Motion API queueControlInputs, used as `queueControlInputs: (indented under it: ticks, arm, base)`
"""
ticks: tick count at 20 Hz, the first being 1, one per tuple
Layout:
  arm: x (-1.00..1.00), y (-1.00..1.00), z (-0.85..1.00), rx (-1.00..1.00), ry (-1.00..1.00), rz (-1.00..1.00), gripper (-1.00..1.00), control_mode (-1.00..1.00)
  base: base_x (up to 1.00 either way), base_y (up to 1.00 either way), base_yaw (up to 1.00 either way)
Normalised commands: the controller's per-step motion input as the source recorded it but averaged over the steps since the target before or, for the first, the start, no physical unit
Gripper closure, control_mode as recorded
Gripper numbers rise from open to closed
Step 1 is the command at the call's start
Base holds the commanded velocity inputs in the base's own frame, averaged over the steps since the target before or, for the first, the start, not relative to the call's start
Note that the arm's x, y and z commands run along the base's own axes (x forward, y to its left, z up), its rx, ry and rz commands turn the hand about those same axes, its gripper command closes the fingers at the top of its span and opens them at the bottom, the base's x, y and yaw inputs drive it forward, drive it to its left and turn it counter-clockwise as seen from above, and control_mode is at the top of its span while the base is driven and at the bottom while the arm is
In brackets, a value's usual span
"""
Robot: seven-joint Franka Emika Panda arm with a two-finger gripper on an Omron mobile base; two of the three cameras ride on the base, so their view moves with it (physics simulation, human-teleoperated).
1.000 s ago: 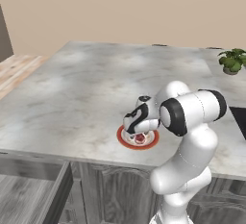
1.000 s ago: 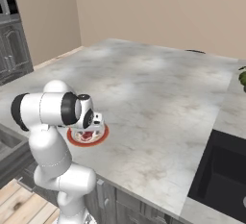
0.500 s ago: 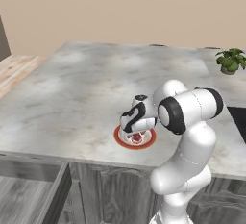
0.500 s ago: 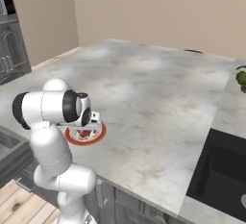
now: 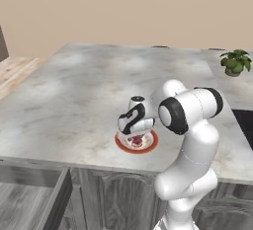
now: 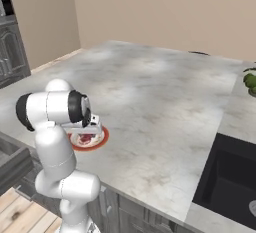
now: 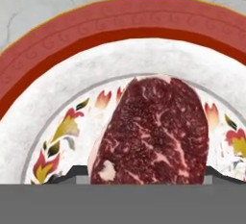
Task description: Pick up the knife from the drawer and place it on the cutting board. Then place the meat from the plate to the cutting board.
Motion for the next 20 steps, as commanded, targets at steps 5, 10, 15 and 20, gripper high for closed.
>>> queueControlInputs:
  ticks: [5, 10, 15, 20]
  arm:
    - [0.00, 0.68, -1.00, -0.02, 0.37, 0.00, 1.00, -1.00]
    - [-0.15, 0.45, -0.77, -0.11, 0.17, 0.00, 1.00, -1.00]
    - [-0.24, 0.22, 0.17, -0.01, -0.06, 0.00, 1.00, -1.00]
    - [-0.17, 0.01, 0.59, 0.00, -0.06, 0.00, 1.00, -1.00]
  base:
    - [0.00, 0.00, 0.00]
    - [0.00, 0.00, 0.00]
    - [0.00, 0.00, 0.00]
    - [0.00, 0.00, 0.00]
